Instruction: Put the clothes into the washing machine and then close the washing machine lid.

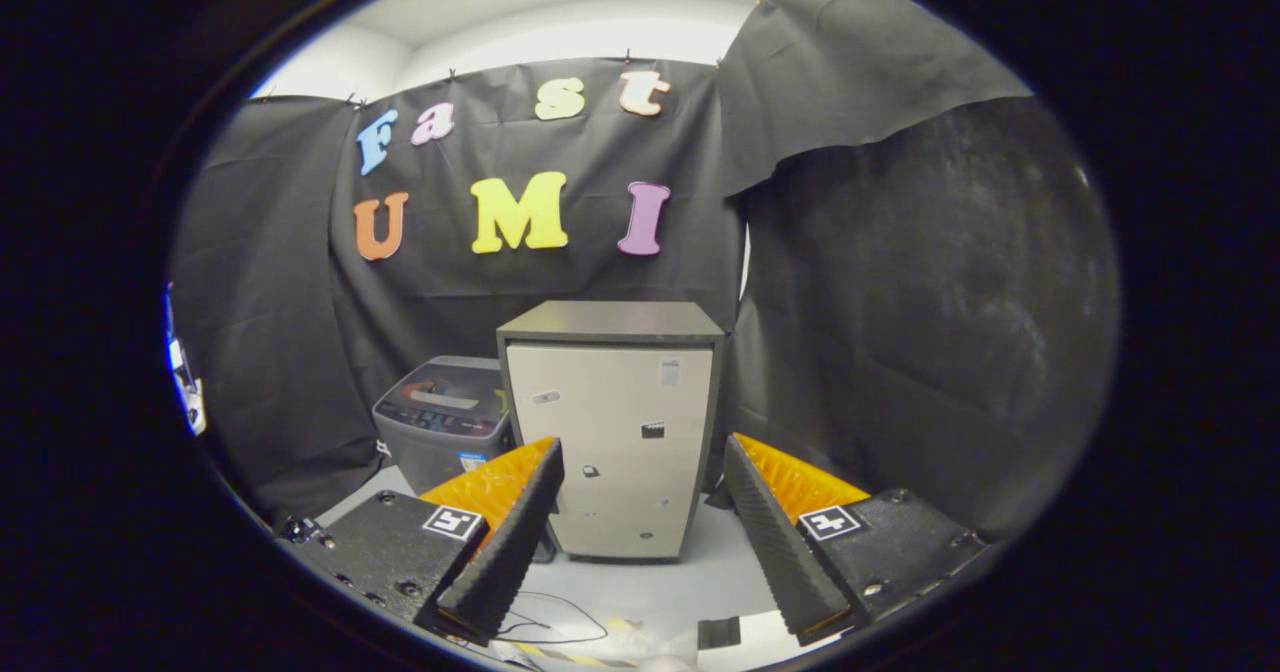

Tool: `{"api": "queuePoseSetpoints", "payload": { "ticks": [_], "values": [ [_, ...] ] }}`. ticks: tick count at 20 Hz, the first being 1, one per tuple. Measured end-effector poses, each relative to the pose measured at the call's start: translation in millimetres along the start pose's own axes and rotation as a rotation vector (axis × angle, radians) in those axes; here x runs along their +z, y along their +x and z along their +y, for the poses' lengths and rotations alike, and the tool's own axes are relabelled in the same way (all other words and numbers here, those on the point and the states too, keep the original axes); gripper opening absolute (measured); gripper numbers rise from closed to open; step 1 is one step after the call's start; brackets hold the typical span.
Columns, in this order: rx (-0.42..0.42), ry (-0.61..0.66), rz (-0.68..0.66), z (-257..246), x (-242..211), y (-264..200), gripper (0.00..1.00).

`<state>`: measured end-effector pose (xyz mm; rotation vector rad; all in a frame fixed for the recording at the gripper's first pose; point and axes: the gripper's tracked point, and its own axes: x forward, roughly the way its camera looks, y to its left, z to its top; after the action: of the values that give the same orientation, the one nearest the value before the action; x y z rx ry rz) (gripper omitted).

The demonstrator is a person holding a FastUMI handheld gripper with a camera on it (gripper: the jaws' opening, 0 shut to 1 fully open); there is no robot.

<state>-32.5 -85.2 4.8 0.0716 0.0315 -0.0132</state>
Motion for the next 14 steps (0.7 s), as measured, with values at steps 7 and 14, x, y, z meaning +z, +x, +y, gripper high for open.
{"api": "queuePoseSetpoints", "payload": {
  "ticks": [7,14],
  "values": [
    [-0.015,0.015,-0.002,-6,3,-10,1.0],
    [-0.02,0.024,-0.002,-11,2,-18,1.0]
  ]
}}
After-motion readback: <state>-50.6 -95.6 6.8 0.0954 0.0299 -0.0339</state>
